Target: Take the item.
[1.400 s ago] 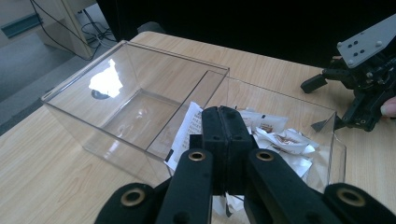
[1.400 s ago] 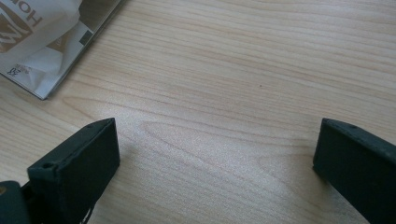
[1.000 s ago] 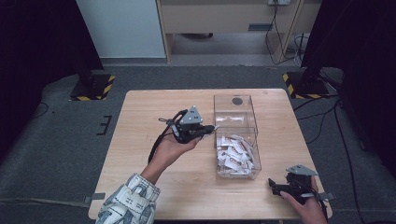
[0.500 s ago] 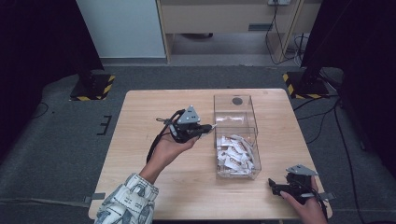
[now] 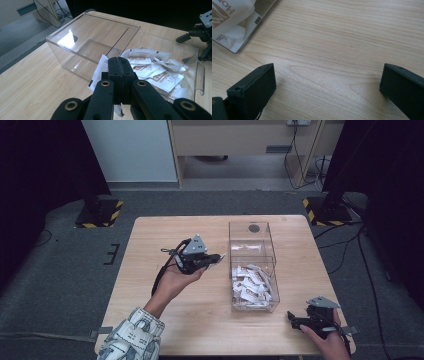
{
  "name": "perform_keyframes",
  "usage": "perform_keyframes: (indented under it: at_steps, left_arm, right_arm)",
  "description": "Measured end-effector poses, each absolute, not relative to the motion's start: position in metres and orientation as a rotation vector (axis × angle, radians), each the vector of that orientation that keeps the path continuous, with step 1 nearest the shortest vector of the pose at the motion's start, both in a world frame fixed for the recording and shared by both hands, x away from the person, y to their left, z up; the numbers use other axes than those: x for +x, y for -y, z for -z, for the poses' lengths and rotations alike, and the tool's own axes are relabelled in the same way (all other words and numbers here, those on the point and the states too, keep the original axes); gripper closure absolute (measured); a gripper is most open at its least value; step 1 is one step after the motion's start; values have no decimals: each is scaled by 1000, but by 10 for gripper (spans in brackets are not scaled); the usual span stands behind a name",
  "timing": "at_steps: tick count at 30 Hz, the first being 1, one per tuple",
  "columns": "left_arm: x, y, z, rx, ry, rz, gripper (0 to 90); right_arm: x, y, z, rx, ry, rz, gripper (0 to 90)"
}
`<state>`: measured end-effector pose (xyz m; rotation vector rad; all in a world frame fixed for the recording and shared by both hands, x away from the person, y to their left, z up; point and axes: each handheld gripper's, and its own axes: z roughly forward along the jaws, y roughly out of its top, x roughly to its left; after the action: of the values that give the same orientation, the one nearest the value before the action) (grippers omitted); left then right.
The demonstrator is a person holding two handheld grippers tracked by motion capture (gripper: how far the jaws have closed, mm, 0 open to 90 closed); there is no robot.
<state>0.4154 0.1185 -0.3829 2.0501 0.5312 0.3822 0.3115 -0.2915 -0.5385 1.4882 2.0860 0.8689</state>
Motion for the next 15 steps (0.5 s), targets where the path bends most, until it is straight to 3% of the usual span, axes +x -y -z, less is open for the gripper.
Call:
perform_keyframes:
  at_steps: [15]
  left_arm:
    - [418,-130,393,2079,-550,-382,895]
  right_arm:
    - [312,291,539,1489,-2085,-869,8]
